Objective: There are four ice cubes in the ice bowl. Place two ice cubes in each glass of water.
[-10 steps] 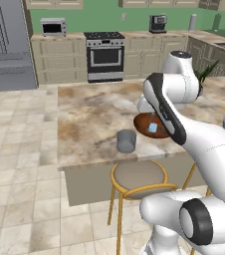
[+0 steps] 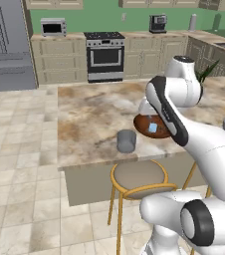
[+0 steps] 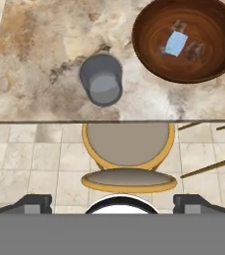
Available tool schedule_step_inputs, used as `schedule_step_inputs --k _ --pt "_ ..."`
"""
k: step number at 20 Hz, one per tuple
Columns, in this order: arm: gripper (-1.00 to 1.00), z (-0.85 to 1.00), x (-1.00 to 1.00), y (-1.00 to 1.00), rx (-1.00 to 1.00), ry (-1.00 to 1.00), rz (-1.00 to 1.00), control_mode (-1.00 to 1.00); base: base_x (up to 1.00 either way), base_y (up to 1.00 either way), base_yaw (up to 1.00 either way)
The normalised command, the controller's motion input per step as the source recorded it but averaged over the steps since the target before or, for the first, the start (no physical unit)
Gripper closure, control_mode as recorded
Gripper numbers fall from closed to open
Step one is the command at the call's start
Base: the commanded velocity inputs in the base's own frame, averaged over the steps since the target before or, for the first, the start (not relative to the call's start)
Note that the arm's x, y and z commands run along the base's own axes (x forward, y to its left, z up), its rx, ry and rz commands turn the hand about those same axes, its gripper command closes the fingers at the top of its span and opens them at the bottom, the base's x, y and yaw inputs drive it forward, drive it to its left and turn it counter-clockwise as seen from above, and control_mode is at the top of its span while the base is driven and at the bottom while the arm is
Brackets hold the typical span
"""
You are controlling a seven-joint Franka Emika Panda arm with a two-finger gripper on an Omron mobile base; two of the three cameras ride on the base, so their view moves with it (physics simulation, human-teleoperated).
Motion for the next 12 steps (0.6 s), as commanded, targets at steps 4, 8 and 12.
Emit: schedule_step_inputs --k 4,8,12 --pt "-1.00 -0.17 0.00 -0.42 0.13 0.03 -0.06 -1.00 0.00 0.00 0.00" --pt "-1.00 -0.12 0.00 -0.40 0.11 0.04 -0.04 -1.00 0.00 0.00 0.00" --pt "-1.00 -0.14 0.01 -0.36 0.06 0.09 -0.01 -1.00 0.00 0.00 0.00"
